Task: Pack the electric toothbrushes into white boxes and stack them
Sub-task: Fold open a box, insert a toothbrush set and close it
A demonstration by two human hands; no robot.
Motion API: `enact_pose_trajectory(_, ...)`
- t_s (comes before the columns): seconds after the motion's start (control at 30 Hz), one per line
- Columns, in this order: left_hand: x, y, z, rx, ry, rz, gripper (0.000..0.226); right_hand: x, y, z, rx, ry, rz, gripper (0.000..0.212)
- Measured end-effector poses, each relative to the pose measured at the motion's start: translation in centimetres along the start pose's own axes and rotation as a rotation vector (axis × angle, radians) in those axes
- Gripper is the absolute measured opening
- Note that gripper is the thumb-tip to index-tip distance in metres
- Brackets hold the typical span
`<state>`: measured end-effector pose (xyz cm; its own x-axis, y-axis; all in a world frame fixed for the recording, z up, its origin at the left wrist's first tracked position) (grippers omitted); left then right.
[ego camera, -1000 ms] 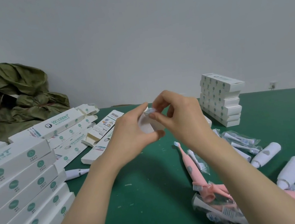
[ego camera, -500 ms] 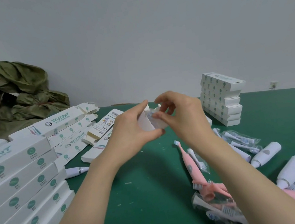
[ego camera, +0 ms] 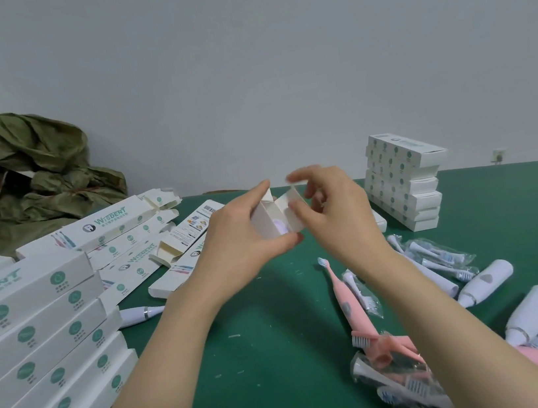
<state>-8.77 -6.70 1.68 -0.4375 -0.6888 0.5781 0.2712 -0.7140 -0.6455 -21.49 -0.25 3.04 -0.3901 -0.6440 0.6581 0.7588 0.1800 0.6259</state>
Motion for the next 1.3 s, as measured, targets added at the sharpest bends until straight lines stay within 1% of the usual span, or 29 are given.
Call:
enact_pose_trajectory(0.07,0.1,0.1,0.0,-0.015,0.027,-0.004,0.093,0.1,-0.7,0.2,0.118,-0.002,-0.145,0.027)
enact_pose_trajectory(0.1,0.1,0.1,-0.2,-0.014,0.068,-0.010,0.099,0.1,-0.9,0.0,0.151,0.027,-0.199,0.023)
enact_pose_trajectory(0.13,0.0,0.0,-0.4,-0.002,0.122,-0.018,0.106,0.1,-1.0,0.0,0.154,0.053,-0.216,0.019)
enact_pose_trajectory(0.17,-0.1,-0.1,-0.7,0.014,0.170,-0.026,0.113,0.0,-0.8,-0.1,0.147,0.056,-0.204,0.021)
enact_pose_trajectory(0.23,-0.2,-0.3,-0.9,0.011,0.179,-0.032,0.116,-0.2,-0.1,0.1,0.159,0.031,-0.172,0.025)
enact_pose_trajectory(0.27,-0.2,-0.4,-0.9,-0.028,0.141,-0.024,0.110,-0.3,0.2,0.2,0.181,0.018,-0.169,0.024)
enact_pose_trajectory(0.3,-0.2,-0.3,-0.7,-0.086,0.092,-0.013,0.100,-0.3,0.5,0.3,0.210,0.007,-0.172,0.023)
enact_pose_trajectory(0.37,-0.1,-0.3,-0.1,-0.200,0.006,-0.013,0.069,-0.3,0.8,0.4,0.274,-0.013,-0.185,0.021)
enact_pose_trajectory(0.43,-0.2,-0.5,0.3,-0.215,-0.060,-0.049,0.040,-0.5,1.2,0.3,0.310,-0.007,-0.168,0.023)
enact_pose_trajectory(0.5,-0.2,-1.0,0.4,-0.166,-0.136,-0.074,0.025,-0.8,1.7,-0.2,0.327,0.013,-0.150,0.025)
enact_pose_trajectory(0.57,-0.3,-1.3,0.2,-0.145,-0.210,-0.066,0.021,-1.0,1.8,-0.8,0.334,0.025,-0.155,0.025)
enact_pose_trajectory(0.6,-0.3,-1.3,0.0,-0.142,-0.224,-0.059,0.022,-1.1,1.7,-1.1,0.330,0.030,-0.154,0.022)
enact_pose_trajectory(0.63,-0.2,-1.2,-0.2,-0.138,-0.200,-0.049,0.027,-1.1,1.6,-1.1,0.319,0.025,-0.152,0.024)
enact_pose_trajectory(0.67,-0.1,-0.8,-0.5,-0.128,-0.133,-0.033,0.039,-1.0,1.3,-1.1,0.312,0.013,-0.160,0.027)
enact_pose_trajectory(0.73,0.0,0.1,-1.3,-0.062,0.033,-0.006,0.082,-0.8,0.6,-0.6,0.338,-0.022,-0.204,0.028)
enact_pose_trajectory(0.77,0.0,0.7,-1.5,0.003,0.071,0.012,0.096,-0.7,0.2,-0.4,0.364,-0.033,-0.236,0.027)
enact_pose_trajectory(0.8,0.0,1.2,-1.5,0.061,0.060,0.033,0.096,-0.6,-0.2,-0.2,0.389,-0.038,-0.271,0.026)
enact_pose_trajectory(0.83,0.0,1.6,-1.4,0.087,0.017,0.047,0.087,-0.6,-0.5,-0.2,0.408,-0.041,-0.300,0.025)
enact_pose_trajectory(0.9,-0.1,1.9,-1.2,0.063,-0.083,0.034,0.062,-0.7,-0.9,-0.4,0.435,-0.050,-0.305,0.015)
enact_pose_trajectory(0.93,-0.1,1.9,-1.3,0.038,-0.116,0.014,0.054,-0.8,-0.8,-0.5,0.442,-0.065,-0.279,0.015)
enact_pose_trajectory(1.0,-0.2,1.7,-1.4,-0.008,-0.169,-0.012,0.048,-1.1,-0.5,-0.8,0.457,-0.084,-0.216,0.023)
enact_pose_trajectory(1.03,-0.2,1.5,-1.4,-0.030,-0.194,-0.017,0.047,-1.0,-0.4,-0.8,0.478,-0.093,-0.215,0.023)
enact_pose_trajectory(1.07,-0.3,1.3,-1.4,-0.052,-0.211,-0.017,0.047,-0.9,-0.5,-0.8,0.514,-0.102,-0.235,0.019)
enact_pose_trajectory(1.13,-0.4,1.0,-1.6,-0.086,-0.210,-0.023,0.047,-0.6,-1.0,-0.5,0.583,-0.129,-0.288,0.016)
enact_pose_trajectory(1.17,-0.4,0.9,-1.8,-0.093,-0.186,-0.020,0.050,-0.5,-1.2,-0.3,0.602,-0.133,-0.295,0.016)
enact_pose_trajectory(1.27,-0.7,0.0,-2.8,-0.108,-0.092,-0.023,0.069,-0.6,-0.9,-0.4,0.545,-0.098,-0.246,0.017)
enact_pose_trajectory(1.3,-0.8,-0.4,-2.9,-0.141,-0.095,-0.055,0.066,-0.8,-0.7,-0.5,0.531,-0.095,-0.230,0.019)
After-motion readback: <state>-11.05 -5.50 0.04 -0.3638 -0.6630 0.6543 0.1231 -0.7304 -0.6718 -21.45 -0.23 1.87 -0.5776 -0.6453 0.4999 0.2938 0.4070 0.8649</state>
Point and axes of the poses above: each hand's wrist, its own x-axis towards the middle knuckle, its own z-axis out of the back of the hand, y = z × x, the point moved 5 cm from there along x, towards the middle knuckle, and after that the axes turned 2 degrees about -y, right-handed, at the moved point
